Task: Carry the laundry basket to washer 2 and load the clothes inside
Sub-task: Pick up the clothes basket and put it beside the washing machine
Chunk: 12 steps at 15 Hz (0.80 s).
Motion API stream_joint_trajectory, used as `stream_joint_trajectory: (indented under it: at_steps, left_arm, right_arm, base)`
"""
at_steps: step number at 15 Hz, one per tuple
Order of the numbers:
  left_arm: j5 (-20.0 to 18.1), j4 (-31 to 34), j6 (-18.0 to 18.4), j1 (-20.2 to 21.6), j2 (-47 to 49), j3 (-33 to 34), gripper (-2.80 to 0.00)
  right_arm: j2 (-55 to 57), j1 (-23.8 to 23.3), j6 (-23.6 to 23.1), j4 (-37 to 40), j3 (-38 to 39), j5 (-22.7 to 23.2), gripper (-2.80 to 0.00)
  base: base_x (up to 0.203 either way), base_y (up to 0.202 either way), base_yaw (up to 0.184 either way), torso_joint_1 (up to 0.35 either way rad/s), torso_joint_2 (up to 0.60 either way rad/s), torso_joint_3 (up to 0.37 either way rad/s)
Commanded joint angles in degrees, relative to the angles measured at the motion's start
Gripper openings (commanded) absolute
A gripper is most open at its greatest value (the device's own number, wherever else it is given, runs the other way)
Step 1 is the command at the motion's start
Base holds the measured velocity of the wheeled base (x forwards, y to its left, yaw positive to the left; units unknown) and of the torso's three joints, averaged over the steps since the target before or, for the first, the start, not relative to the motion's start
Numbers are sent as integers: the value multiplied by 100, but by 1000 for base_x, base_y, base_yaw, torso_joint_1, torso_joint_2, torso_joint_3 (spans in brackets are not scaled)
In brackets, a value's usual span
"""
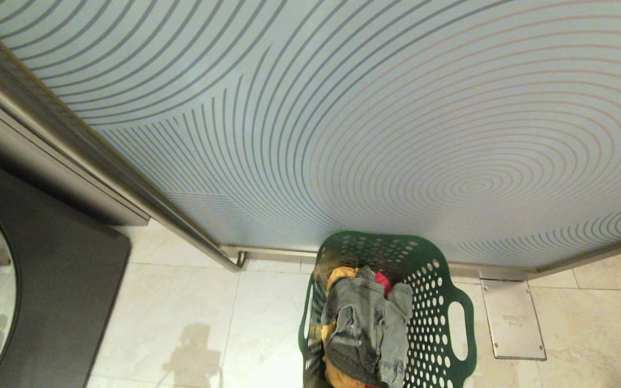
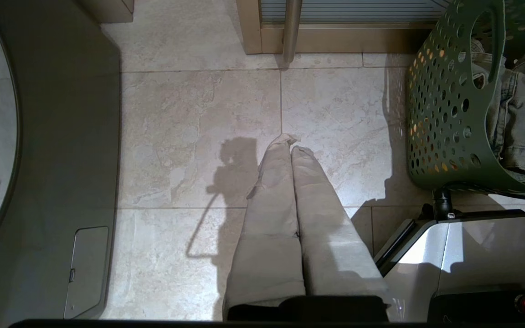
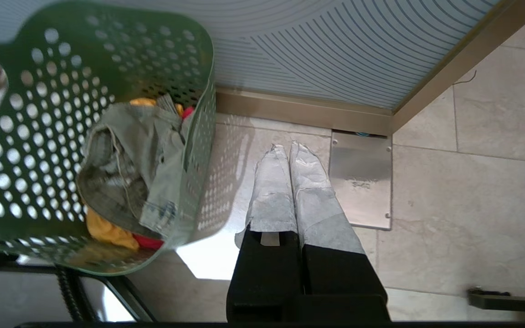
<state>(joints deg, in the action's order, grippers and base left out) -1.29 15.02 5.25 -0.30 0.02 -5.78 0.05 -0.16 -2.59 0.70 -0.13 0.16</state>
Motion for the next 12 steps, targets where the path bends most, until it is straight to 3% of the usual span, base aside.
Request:
stream_joint_trajectory:
  at_steps: [1, 3, 6, 8, 10, 12]
  left_arm:
    - [17, 9, 35, 3, -2, -8, -280]
    - [-15, 32, 175, -2, 11, -419, -280]
    - [-186, 465, 314, -3, 467, -2139, -280]
    - [-402, 939, 347, -4, 1544, -3005, -280]
    - [-730, 1028, 379, -7, 2887, -3120, -280]
    - [-933, 514, 422, -63, 4056, -2750, -280]
  right_arm:
    - [4, -2, -101, 19, -20, -29, -280]
    - [31, -2, -296, 113, -438, -46, -280]
    - [622, -6, -514, 1021, -2490, -39, -280]
    - [1774, -11, -391, 1702, -3830, -21, -280]
    - [3199, -6, -127, 2061, -4275, 51, -280]
    - [4379, 3, 127, 1989, -4071, 170, -280]
  base:
    - [0, 0, 0, 0, 0, 0]
    - [0, 0, 0, 0, 0, 0]
    - [0, 0, 0, 0, 0, 0]
    - [0, 0, 0, 0, 0, 0]
    - [0, 0, 0, 0, 0, 0]
    - [0, 0, 0, 0, 0, 0]
